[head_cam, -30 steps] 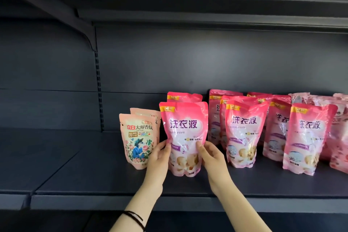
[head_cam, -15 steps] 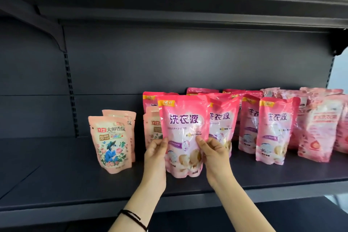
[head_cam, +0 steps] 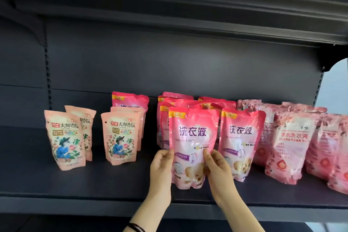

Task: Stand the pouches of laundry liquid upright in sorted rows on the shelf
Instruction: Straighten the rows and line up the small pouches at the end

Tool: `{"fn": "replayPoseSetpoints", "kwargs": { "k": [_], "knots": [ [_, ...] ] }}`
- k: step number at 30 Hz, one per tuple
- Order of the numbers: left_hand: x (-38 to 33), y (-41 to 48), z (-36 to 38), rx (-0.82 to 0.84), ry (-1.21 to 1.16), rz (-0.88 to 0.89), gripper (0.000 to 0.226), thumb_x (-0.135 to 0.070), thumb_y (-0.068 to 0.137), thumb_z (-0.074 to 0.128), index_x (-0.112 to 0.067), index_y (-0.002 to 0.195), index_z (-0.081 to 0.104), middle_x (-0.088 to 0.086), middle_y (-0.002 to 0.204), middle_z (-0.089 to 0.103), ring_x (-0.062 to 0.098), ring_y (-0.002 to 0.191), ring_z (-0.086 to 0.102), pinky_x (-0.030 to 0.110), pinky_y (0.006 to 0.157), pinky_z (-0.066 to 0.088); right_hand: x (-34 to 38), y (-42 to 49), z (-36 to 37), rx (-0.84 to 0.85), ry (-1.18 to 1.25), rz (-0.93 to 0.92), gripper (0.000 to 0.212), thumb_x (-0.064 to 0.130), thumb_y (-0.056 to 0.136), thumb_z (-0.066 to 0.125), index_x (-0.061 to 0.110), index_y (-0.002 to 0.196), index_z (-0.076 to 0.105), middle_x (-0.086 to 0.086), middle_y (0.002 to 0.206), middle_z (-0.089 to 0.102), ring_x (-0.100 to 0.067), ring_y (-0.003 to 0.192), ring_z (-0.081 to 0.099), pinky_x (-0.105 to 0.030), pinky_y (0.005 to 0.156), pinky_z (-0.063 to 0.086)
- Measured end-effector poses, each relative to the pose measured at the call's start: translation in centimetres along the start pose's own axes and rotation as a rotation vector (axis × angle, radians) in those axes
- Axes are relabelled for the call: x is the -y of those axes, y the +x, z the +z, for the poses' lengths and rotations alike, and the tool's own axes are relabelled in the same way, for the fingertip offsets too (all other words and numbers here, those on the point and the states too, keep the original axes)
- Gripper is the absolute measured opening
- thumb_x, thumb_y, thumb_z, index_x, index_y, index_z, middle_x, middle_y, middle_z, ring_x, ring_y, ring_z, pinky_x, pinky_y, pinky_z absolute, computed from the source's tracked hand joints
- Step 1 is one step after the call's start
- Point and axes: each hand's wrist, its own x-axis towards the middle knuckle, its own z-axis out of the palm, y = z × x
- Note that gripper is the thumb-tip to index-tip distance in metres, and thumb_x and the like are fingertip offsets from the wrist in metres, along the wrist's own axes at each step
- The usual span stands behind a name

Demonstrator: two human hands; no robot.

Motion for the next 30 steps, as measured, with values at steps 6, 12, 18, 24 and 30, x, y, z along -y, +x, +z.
{"fn": "replayPoseSetpoints", "kwargs": {
  "k": [6,12,18,24,30],
  "knots": [
    [-0.1,-2.0,0.0,0.08,0.136,0.102,0.019,-0.023,0.093,0.055,-0.021,0.111,0.059,-0.006,0.105,0.071,0.0,0.094,0.067,0.011,0.069,0.051,-0.5,-1.4,-1.1,0.213,-0.252,0.039,0.022,0.032,0.097,0.052,0.028,0.118,0.054,0.011,0.109,0.07,0.001,0.098,0.066,-0.017,0.076,0.051],
    [0.2,-1.9,-1.2,0.07,0.245,0.154,0.031,-0.027,0.09,0.059,-0.027,0.12,0.054,-0.006,0.115,0.067,0.0,0.101,0.064,0.013,0.074,0.052,-1.0,-1.3,-0.2,0.277,-0.3,0.044,0.03,0.027,0.096,0.054,0.02,0.125,0.051,0.005,0.113,0.069,0.0,0.096,0.067,-0.011,0.073,0.051],
    [-1.7,-1.9,-4.4,0.214,0.849,0.182,0.033,-0.041,0.091,0.057,-0.04,0.122,0.046,-0.023,0.112,0.06,-0.014,0.1,0.057,0.009,0.079,0.048,0.9,-0.7,-3.1,0.192,-1.117,-0.132,0.035,0.053,0.085,0.06,0.026,0.108,0.056,0.012,0.092,0.065,-0.001,0.084,0.062,-0.017,0.073,0.048],
    [-5.5,-2.3,-9.8,0.243,1.827,0.476,0.036,-0.056,0.09,0.044,-0.031,0.114,0.056,-0.014,0.109,0.059,0.007,0.103,0.053,0.024,0.076,0.036,4.2,-1.3,-1.4,0.404,-1.523,-0.143,0.027,0.06,0.083,0.055,0.033,0.082,0.057,0.014,0.085,0.066,-0.005,0.083,0.062,-0.024,0.073,0.05],
    [-8.8,-3.1,-14.5,0.235,1.892,0.457,0.04,-0.058,0.088,0.046,-0.03,0.115,0.056,-0.012,0.107,0.06,0.009,0.102,0.053,0.025,0.073,0.032,2.5,-3.8,6.2,0.591,-1.503,-0.108,0.032,0.056,0.086,0.056,0.025,0.089,0.062,0.006,0.097,0.067,-0.011,0.096,0.06,-0.028,0.089,0.045]
  ]
}}
